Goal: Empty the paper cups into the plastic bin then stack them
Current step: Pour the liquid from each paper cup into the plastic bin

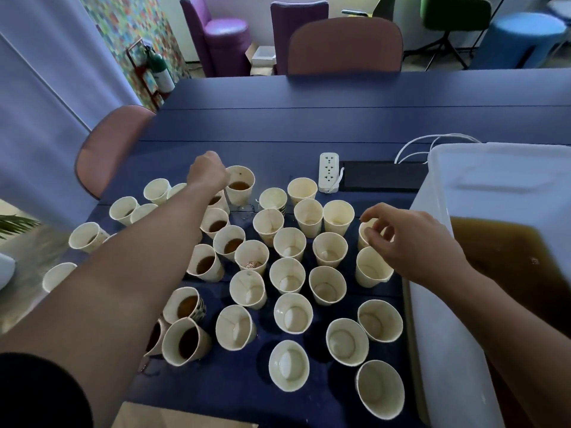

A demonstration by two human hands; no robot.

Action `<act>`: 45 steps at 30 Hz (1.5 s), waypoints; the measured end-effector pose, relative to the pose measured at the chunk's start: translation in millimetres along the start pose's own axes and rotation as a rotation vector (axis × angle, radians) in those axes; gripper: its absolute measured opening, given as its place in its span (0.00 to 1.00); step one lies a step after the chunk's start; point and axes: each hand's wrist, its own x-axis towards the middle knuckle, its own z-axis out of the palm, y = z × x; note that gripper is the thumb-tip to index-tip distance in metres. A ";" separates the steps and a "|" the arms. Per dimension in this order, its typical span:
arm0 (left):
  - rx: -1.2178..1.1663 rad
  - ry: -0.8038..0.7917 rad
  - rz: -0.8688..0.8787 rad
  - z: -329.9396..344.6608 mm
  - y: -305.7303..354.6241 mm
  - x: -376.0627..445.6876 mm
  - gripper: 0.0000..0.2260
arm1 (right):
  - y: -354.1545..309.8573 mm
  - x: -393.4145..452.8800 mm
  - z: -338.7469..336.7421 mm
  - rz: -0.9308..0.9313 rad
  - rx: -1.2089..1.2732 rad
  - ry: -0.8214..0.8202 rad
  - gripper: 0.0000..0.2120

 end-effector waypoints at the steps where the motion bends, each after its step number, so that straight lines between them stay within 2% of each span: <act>1: -0.033 0.008 0.000 -9.9 2.8 -5.2 0.11 | 0.0 -0.3 -0.2 -0.001 0.009 0.001 0.10; 7: -0.193 0.025 0.011 -74.8 24.9 -65.6 0.10 | -5.5 -0.8 -4.8 -0.012 0.085 -0.023 0.09; 11: -0.228 -0.026 0.078 -104.3 42.5 -124.9 0.06 | -11.5 -9.8 1.6 -0.017 0.152 -0.135 0.13; 14: -0.248 -0.075 0.149 -116.1 57.2 -169.0 0.06 | -22.7 -25.1 7.3 -0.031 0.300 -0.221 0.27; 16: -0.266 -0.107 0.196 -120.0 69.0 -196.2 0.07 | -31.2 -32.8 9.2 -0.026 0.393 -0.228 0.39; 18: -0.287 -0.139 0.236 -119.5 82.4 -222.7 0.07 | -35.2 -38.8 8.0 -0.012 0.494 -0.208 0.44; 24: -0.358 -0.215 0.313 -124.1 114.6 -276.4 0.08 | -40.0 -59.1 -10.5 -0.068 0.641 -0.073 0.38; 28: -0.401 -0.199 0.395 -135.7 127.7 -295.0 0.08 | -34.4 -78.1 -29.3 -0.078 0.723 0.002 0.35; 31: -0.548 -0.209 0.444 -138.8 136.2 -305.6 0.11 | -24.3 -88.5 -45.7 -0.089 0.710 0.042 0.33; 34: -0.686 -0.206 0.416 -128.7 141.9 -310.0 0.13 | -8.8 -96.4 -62.4 -0.058 0.635 0.122 0.31; 40: -0.520 -0.274 0.486 -80.9 147.2 -321.6 0.07 | 33.3 -107.0 -93.1 0.094 0.492 0.264 0.30; 45: -0.358 -0.365 0.654 -48.5 158.2 -340.2 0.13 | 73.6 -111.6 -97.4 0.234 0.338 0.243 0.30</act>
